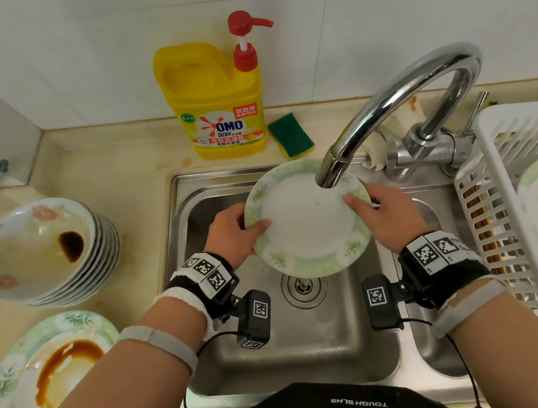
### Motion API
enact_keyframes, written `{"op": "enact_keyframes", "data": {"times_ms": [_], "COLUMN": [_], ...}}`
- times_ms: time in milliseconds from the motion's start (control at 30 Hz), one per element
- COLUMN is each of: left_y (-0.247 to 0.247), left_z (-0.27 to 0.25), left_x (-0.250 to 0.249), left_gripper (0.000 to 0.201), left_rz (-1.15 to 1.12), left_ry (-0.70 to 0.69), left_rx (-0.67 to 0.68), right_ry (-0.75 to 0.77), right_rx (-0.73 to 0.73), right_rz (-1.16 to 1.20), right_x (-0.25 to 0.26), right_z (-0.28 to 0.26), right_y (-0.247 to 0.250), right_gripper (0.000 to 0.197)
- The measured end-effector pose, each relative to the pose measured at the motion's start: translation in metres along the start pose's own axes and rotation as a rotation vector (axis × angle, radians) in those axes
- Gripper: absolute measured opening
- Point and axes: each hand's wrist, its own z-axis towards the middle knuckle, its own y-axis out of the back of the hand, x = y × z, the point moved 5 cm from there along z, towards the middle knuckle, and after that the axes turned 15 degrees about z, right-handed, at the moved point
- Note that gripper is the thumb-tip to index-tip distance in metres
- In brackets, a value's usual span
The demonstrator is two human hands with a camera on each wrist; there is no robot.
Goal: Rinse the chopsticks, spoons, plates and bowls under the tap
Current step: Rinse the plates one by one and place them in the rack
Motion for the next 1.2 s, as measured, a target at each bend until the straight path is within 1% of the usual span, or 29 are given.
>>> {"op": "enact_keyframes", "data": {"times_ms": [133, 200, 267, 400, 467, 533, 567, 667, 733, 767, 867, 967, 1033, 1100, 1167, 1200], "left_y": [0.019, 0.027, 0.035, 0.042, 0.04, 0.034, 0.03, 0.011, -0.002, -0.009, -0.031, -0.046, -0.048, -0.044, -0.035, -0.029], "left_z": [-0.003, -0.005, -0.008, -0.011, -0.01, -0.008, -0.007, -0.006, -0.006, -0.006, -0.01, -0.015, -0.016, -0.015, -0.014, -0.014], "left_x": [0.011, 0.017, 0.022, 0.024, 0.027, 0.032, 0.033, 0.035, 0.036, 0.037, 0.034, 0.03, 0.026, 0.02, 0.016, 0.015], "left_gripper": [0.02, 0.019, 0.026, 0.039, 0.04, 0.036, 0.032, 0.016, 0.005, 0.005, 0.012, 0.024, 0.027, 0.028, 0.026, 0.024], "left_rz": [0.043, 0.058, 0.07, 0.116, 0.164, 0.228, 0.253, 0.299, 0.257, 0.231, 0.12, 0.008, -0.021, -0.047, -0.054, -0.054], "left_ry": [0.02, 0.034, 0.045, 0.057, 0.066, 0.079, 0.087, 0.095, 0.122, 0.144, 0.194, 0.217, 0.189, 0.15, 0.117, 0.103], "left_rx": [-0.064, -0.088, -0.107, -0.132, -0.132, -0.09, -0.046, 0.101, 0.165, 0.197, 0.306, 0.358, 0.341, 0.288, 0.213, 0.173], "right_ry": [0.009, -0.033, -0.097, -0.171, -0.195, -0.212, -0.222, -0.243, -0.232, -0.222, -0.145, -0.076, -0.023, 0.008, 0.014, 0.009], "right_rx": [0.051, 0.079, 0.121, 0.178, 0.208, 0.229, 0.228, 0.231, 0.208, 0.195, 0.158, 0.143, 0.103, 0.058, 0.04, 0.038], "right_rz": [-0.021, -0.018, -0.003, 0.073, 0.066, 0.035, 0.022, -0.011, -0.055, -0.09, -0.217, -0.288, -0.324, -0.277, -0.2, -0.171], "right_x": [0.001, -0.002, -0.007, -0.015, -0.019, -0.023, -0.024, -0.022, -0.019, -0.016, -0.003, 0.013, 0.023, 0.025, 0.019, 0.016], "right_z": [0.006, 0.008, 0.009, 0.006, 0.003, 0.001, 0.001, 0.002, 0.005, 0.005, 0.006, 0.006, 0.004, 0.005, 0.007, 0.007], "right_y": [-0.019, -0.028, -0.037, -0.049, -0.049, -0.045, -0.043, -0.032, -0.022, -0.017, -0.002, 0.006, 0.01, 0.012, 0.01, 0.008], "right_gripper": [0.028, 0.037, 0.043, 0.027, 0.025, 0.031, 0.034, 0.03, 0.033, 0.035, 0.04, 0.045, 0.045, 0.043, 0.035, 0.028]}}
